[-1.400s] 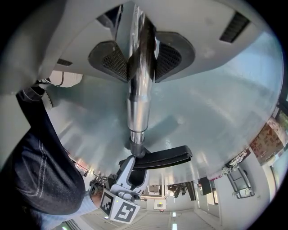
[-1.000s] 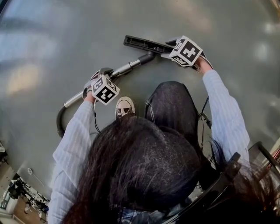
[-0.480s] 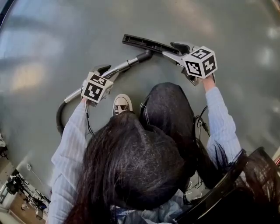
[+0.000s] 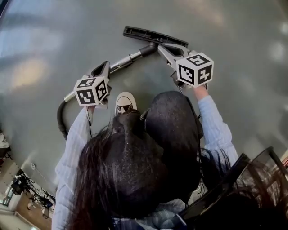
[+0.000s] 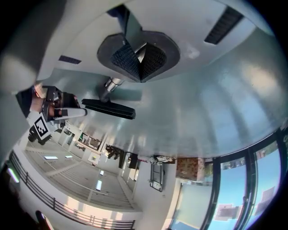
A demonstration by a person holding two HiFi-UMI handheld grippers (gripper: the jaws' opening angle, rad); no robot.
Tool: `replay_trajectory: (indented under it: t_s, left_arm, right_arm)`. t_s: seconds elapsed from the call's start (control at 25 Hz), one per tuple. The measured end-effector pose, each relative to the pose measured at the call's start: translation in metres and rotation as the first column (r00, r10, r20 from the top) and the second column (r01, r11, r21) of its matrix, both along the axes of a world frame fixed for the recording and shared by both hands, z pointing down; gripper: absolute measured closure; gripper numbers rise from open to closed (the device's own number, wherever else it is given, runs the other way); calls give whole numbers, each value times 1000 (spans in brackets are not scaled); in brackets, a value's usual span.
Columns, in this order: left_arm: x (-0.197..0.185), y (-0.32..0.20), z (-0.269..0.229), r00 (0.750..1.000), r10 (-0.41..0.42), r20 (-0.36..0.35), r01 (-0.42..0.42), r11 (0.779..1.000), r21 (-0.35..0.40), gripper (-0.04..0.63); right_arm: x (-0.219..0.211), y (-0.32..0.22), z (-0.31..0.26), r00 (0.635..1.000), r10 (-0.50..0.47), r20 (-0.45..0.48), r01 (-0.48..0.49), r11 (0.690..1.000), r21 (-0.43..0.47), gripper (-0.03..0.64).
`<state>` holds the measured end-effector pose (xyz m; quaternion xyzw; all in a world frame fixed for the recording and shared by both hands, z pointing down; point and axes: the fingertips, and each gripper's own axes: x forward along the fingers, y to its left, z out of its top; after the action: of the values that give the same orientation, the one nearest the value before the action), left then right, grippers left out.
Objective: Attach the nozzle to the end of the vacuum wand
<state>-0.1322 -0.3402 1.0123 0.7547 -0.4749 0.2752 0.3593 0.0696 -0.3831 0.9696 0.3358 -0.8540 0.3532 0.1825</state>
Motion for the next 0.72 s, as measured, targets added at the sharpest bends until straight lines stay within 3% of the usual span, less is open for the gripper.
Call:
replay_trajectory:
  t_s: [0.12, 0.44, 0.6, 0.72]
  left_arm:
    - [-35, 12, -15, 994, -102, 37, 103, 994, -23, 589]
    - [-99, 89, -57, 985, -92, 149, 117, 978, -172, 589]
    - [-105, 106, -103, 974, -175, 147, 201, 962, -187, 589]
    - [-91, 113, -152, 977, -158, 140, 182, 967, -180, 589]
  right_arm:
    - [-12, 7, -4, 999, 42, 11, -42, 998, -53, 609]
    - [-40, 45, -55, 992, 123, 2, -121, 980, -161, 609]
    - [-50, 68, -101, 991, 135, 12, -128, 966, -225, 609]
    - [-57, 87, -152, 995, 97, 12, -91, 966, -240, 609]
